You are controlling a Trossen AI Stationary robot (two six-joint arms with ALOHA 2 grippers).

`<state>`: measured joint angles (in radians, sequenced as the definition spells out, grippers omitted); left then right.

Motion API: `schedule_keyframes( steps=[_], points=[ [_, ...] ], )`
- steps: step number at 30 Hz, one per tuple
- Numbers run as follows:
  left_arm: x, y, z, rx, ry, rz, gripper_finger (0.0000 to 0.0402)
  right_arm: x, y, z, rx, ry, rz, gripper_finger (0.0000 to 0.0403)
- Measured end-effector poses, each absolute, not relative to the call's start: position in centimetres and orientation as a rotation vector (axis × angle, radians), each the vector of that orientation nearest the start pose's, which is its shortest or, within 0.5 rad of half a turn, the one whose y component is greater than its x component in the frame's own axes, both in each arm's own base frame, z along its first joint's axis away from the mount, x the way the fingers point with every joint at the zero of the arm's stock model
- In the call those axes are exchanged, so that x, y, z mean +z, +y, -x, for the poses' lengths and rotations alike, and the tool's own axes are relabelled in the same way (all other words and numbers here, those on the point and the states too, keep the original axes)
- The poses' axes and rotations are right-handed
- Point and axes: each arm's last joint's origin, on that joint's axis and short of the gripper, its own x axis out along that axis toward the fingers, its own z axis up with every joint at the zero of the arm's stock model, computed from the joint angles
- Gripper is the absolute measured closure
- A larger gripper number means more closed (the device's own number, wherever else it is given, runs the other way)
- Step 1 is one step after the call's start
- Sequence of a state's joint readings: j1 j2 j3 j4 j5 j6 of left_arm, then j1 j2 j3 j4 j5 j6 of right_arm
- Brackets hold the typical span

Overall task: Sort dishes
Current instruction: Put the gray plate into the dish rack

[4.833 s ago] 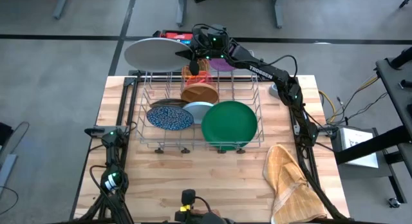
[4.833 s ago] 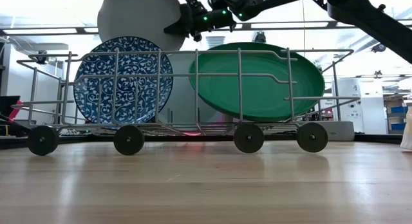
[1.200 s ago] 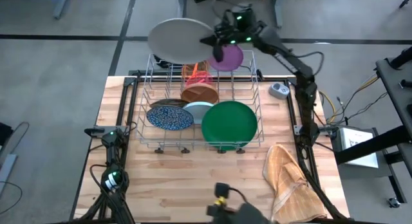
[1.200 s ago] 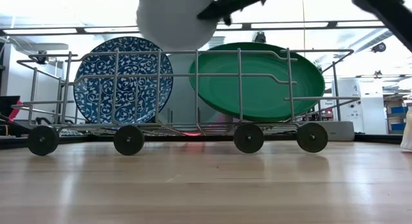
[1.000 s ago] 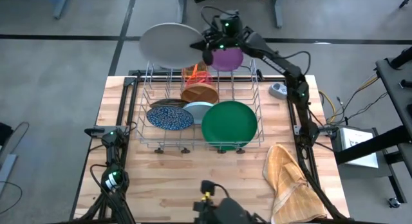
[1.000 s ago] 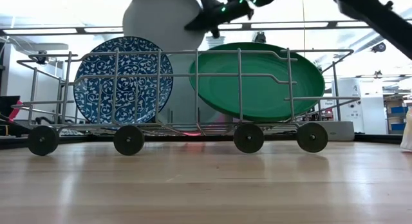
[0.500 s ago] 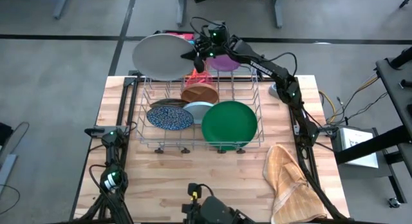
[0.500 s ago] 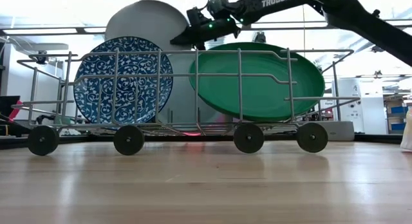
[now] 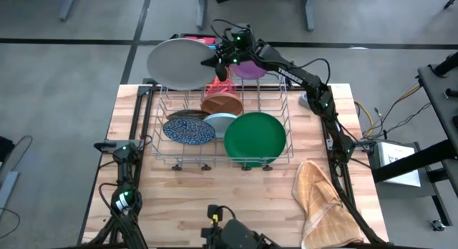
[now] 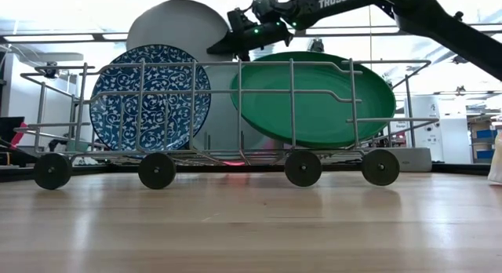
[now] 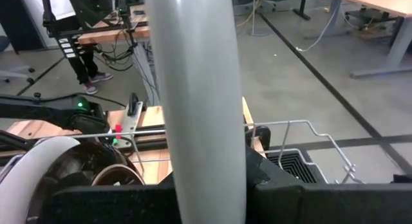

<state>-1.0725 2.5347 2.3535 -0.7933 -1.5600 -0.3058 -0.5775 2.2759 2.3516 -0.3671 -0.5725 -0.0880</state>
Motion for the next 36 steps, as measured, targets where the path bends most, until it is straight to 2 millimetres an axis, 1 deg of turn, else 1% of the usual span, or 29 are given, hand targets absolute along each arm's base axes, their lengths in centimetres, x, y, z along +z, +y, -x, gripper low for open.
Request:
schedule_keyframes(
  steps=[2, 7, 12, 17, 21, 27, 31, 36],
  points=[
    [21.2, -44.9, -27.7, 0.47, 0.173, -0.655, 0.0401, 35.3, -27.0, -44.8, -0.001, 0.233, -0.068, 0.0394],
    [21.2, -44.9, -27.7, 0.47, 0.174, -0.658, 0.0401, 33.6, -26.9, -45.8, -0.003, 0.262, -0.086, 0.0394],
    [21.2, -44.9, -27.7, 0.47, 0.174, -0.659, 0.0401, 33.8, -26.6, -46.2, 0.005, 0.239, -0.061, 0.0394],
    [21.1, -44.9, -27.7, 0.47, 0.175, -0.663, 0.0401, 31.9, -26.1, -47.4, -0.018, 0.271, -0.048, 0.0394],
    [21.1, -44.9, -27.7, 0.469, 0.176, -0.664, 0.0401, 32.0, -25.3, -48.0, -0.021, 0.265, 0.008, 0.0394],
    [21.0, -44.9, -27.7, 0.47, 0.176, -0.665, 0.0401, 31.6, -25.3, -48.1, -0.03, 0.287, 0.097, 0.0394],
    [21.0, -44.9, -27.7, 0.471, 0.175, -0.664, 0.0401, 32.3, -25.2, -47.9, -0.062, 0.282, 0.186, 0.0394],
    [21.0, -44.9, -27.7, 0.47, 0.176, -0.664, 0.0401, 32.1, -25.2, -47.7, -0.065, 0.31, 0.176, 0.0394]
  ],
)
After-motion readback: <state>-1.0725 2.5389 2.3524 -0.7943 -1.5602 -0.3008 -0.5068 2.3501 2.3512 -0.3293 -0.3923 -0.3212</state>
